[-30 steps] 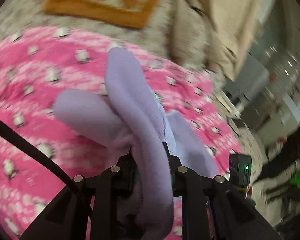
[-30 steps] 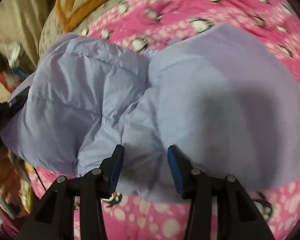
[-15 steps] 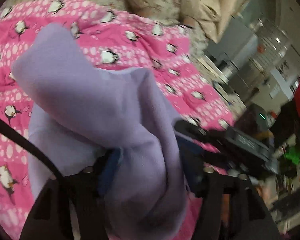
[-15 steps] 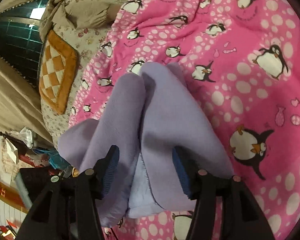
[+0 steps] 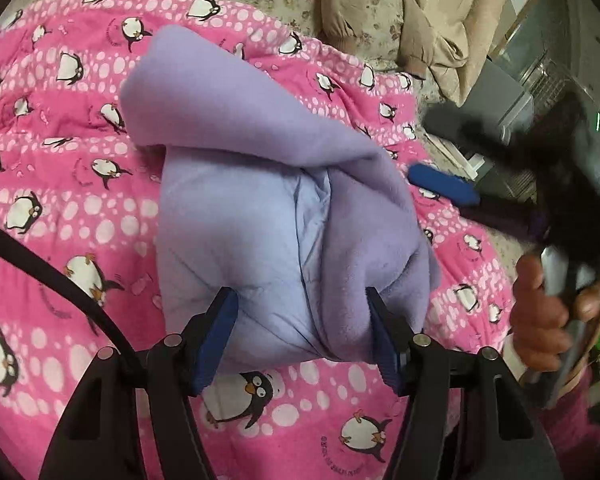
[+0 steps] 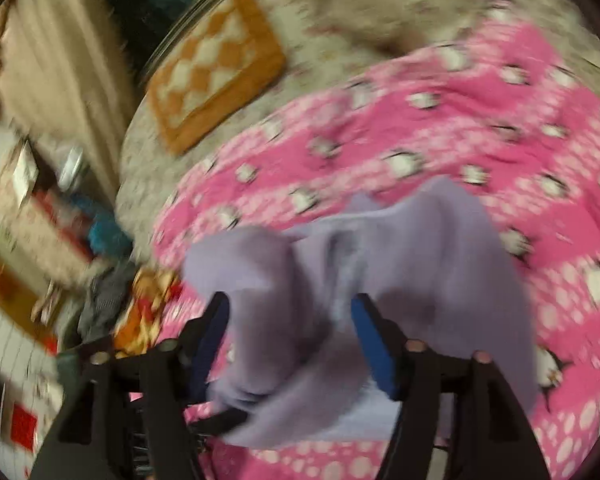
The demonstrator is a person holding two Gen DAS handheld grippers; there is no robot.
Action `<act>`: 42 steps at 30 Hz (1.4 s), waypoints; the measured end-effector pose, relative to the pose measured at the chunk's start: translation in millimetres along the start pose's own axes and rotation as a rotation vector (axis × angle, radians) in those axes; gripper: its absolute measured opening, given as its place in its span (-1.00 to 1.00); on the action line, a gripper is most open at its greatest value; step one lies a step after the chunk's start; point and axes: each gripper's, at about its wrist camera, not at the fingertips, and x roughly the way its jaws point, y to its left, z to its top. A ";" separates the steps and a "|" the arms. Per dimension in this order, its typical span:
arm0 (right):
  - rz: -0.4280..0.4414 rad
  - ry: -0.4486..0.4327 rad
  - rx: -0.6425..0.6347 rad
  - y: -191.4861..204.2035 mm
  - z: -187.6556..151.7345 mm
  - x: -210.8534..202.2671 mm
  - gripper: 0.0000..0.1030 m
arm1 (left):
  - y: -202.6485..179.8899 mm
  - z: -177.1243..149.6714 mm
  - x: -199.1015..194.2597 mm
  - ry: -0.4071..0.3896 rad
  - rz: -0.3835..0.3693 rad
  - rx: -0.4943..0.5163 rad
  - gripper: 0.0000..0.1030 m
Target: Fold large clothes
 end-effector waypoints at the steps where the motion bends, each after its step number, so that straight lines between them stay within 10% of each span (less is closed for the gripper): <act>1: 0.009 0.041 -0.037 8.8 2.2 9.1 0.48 | -0.9 -4.0 -1.2 -0.011 0.009 0.010 -0.36; 8: -0.098 0.194 -0.229 36.2 1.1 70.5 0.46 | -4.4 -10.3 -3.6 -0.051 0.047 -0.024 -0.36; 12: -0.130 0.169 -0.190 26.0 2.3 85.0 -0.47 | -10.4 -6.3 -3.2 -0.047 0.063 -0.015 -0.36; 16: -0.047 0.008 -0.029 -2.2 9.2 49.6 -0.59 | -24.3 6.2 -16.9 -0.094 0.024 0.019 -0.36; 19: 0.031 -0.117 0.169 -50.0 3.0 16.8 -0.59 | -41.9 10.8 -9.1 -0.109 -0.003 0.075 -0.36; 25: -0.009 -0.056 0.390 -117.8 -26.1 8.6 -0.25 | -64.6 -2.8 39.4 0.012 0.094 0.188 -0.36; 29: -0.152 -0.171 0.295 -111.2 -22.2 -38.4 0.20 | -66.5 -5.7 42.9 0.017 0.099 0.204 -0.36; 42: -0.141 -0.032 0.024 -57.3 20.8 33.0 0.16 | -66.3 -7.9 37.9 0.023 0.098 0.176 -0.36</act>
